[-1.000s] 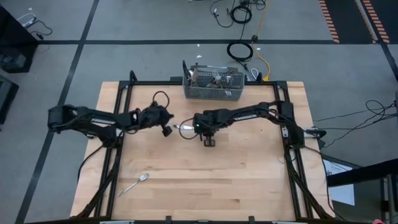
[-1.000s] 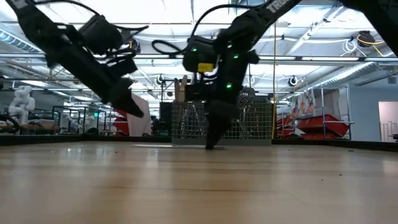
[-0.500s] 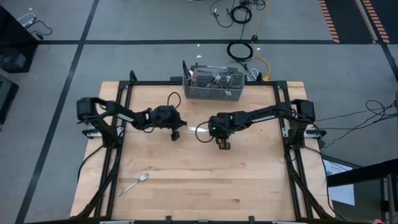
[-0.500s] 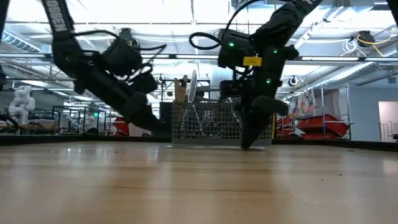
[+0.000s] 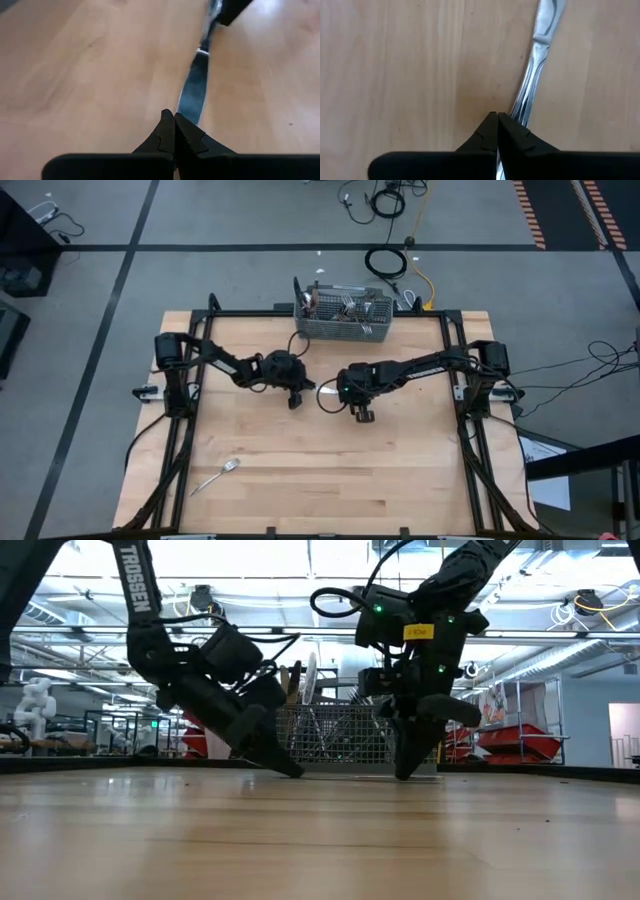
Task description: Sort silverware
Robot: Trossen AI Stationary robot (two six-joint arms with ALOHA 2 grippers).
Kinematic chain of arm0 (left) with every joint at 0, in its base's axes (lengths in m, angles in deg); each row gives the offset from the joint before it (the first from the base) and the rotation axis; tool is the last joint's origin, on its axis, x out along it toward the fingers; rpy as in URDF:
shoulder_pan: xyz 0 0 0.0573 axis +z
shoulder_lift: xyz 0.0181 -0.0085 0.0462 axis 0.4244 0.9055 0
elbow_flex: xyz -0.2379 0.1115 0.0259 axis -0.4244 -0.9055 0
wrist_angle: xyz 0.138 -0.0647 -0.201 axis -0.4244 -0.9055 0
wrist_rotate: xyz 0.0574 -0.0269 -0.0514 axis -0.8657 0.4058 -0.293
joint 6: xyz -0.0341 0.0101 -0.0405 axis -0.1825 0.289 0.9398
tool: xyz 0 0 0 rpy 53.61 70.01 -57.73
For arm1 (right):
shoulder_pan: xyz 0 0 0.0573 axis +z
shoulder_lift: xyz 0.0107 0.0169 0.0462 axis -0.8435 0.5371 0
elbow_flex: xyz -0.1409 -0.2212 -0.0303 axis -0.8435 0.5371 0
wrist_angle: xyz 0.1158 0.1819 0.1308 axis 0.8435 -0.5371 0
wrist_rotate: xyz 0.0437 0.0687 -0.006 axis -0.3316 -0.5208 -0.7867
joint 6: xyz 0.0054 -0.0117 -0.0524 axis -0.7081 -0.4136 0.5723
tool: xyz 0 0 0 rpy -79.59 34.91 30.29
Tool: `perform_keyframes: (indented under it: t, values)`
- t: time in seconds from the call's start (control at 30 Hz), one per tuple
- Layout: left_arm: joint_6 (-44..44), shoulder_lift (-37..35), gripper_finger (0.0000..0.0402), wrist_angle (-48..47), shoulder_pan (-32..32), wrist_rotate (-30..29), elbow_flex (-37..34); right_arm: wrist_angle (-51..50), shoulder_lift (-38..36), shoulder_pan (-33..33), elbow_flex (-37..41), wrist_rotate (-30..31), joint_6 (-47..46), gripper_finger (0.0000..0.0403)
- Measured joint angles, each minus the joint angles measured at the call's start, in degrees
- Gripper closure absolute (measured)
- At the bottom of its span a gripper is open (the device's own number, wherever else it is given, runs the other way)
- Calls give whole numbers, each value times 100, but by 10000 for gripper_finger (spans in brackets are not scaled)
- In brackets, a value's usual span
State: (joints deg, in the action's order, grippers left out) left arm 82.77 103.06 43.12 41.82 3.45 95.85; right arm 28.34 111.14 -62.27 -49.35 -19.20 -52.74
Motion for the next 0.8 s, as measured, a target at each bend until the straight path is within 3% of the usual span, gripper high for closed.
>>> perform_keyframes:
  t: [0.2, 0.37, 0.57, 0.7, 0.8]
  values:
    - [291, 340, 400, -24, 0, 274, 22, 61, -76, -2, 0, -205, 28, 402]
    - [560, 411, 400, 101, 0, 381, 22, 74, -663, -2, 0, -323, 93, 380]
    - [703, 413, 400, 54, 33, 746, 11, 28, -1341, -107, 239, -333, 318, 290]
    - [705, 413, 400, 54, 33, 739, 8, 159, -1420, -160, 1020, -343, 236, 213]
    - [753, 413, 400, 54, 33, 736, 8, 835, -1480, -160, 1590, -460, 52, 174]
